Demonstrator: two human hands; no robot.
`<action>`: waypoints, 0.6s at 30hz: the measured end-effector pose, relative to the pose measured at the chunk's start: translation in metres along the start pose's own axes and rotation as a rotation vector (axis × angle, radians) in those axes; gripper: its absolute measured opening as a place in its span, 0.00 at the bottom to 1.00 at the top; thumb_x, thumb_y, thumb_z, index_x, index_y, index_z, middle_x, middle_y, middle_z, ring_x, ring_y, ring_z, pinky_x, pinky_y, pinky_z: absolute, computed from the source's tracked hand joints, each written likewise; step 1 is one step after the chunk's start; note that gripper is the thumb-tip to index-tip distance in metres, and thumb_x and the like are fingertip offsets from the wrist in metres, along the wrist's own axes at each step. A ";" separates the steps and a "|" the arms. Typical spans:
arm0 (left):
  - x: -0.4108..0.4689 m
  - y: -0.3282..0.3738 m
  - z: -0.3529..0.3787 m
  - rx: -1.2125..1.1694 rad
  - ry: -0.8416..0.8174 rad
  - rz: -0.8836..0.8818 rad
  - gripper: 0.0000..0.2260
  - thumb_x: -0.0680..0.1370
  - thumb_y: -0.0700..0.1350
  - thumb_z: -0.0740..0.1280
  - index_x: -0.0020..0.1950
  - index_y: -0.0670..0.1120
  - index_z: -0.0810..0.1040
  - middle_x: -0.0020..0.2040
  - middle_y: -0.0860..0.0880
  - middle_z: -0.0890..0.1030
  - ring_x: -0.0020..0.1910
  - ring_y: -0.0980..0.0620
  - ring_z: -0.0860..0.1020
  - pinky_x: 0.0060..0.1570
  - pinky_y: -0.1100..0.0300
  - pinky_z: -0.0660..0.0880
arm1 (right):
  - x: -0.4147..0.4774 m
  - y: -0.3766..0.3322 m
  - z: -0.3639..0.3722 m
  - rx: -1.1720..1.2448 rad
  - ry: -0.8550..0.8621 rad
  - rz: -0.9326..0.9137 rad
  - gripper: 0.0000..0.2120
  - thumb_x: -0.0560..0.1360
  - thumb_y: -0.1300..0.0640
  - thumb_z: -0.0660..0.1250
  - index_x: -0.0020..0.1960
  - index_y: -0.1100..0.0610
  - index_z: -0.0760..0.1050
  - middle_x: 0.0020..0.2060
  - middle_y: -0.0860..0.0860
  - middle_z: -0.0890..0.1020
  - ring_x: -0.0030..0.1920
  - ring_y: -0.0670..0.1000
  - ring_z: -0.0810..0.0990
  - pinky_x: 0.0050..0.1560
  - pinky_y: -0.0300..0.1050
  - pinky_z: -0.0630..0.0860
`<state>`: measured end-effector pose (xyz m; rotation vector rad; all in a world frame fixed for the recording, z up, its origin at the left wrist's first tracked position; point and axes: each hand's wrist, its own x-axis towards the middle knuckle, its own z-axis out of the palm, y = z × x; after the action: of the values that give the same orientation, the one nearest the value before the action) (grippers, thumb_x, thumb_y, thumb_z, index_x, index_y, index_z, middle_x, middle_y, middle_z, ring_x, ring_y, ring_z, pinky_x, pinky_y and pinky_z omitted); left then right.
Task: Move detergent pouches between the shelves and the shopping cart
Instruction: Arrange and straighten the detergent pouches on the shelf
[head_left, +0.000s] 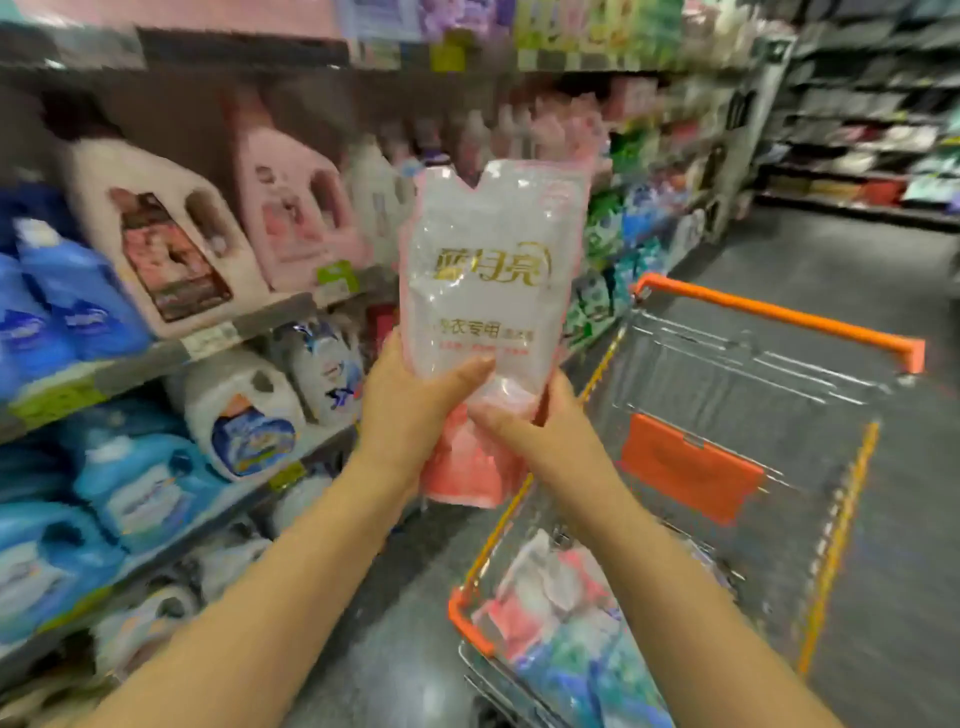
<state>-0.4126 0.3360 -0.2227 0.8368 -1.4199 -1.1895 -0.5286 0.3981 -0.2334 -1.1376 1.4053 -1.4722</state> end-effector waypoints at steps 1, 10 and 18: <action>-0.009 -0.018 0.023 0.018 -0.050 -0.050 0.28 0.61 0.50 0.77 0.59 0.46 0.76 0.52 0.46 0.83 0.51 0.48 0.82 0.53 0.47 0.78 | -0.012 0.015 -0.022 -0.004 0.051 0.052 0.27 0.65 0.54 0.77 0.60 0.50 0.68 0.50 0.46 0.81 0.49 0.44 0.81 0.48 0.39 0.79; -0.102 -0.163 0.163 0.001 -0.555 -0.512 0.14 0.65 0.41 0.73 0.49 0.46 0.79 0.44 0.47 0.85 0.42 0.52 0.83 0.46 0.55 0.77 | -0.103 0.169 -0.141 0.108 0.532 0.478 0.36 0.56 0.53 0.78 0.63 0.57 0.72 0.52 0.54 0.83 0.51 0.52 0.83 0.53 0.51 0.79; -0.155 -0.262 0.173 0.080 -0.722 -0.909 0.21 0.66 0.34 0.73 0.56 0.49 0.76 0.47 0.50 0.84 0.47 0.54 0.82 0.50 0.56 0.79 | -0.145 0.260 -0.147 0.258 0.705 0.775 0.23 0.68 0.71 0.69 0.62 0.62 0.73 0.55 0.59 0.81 0.53 0.58 0.81 0.51 0.50 0.79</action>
<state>-0.5780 0.4519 -0.5084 1.2410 -1.6986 -2.3044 -0.6376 0.5594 -0.5018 0.1574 1.7575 -1.4302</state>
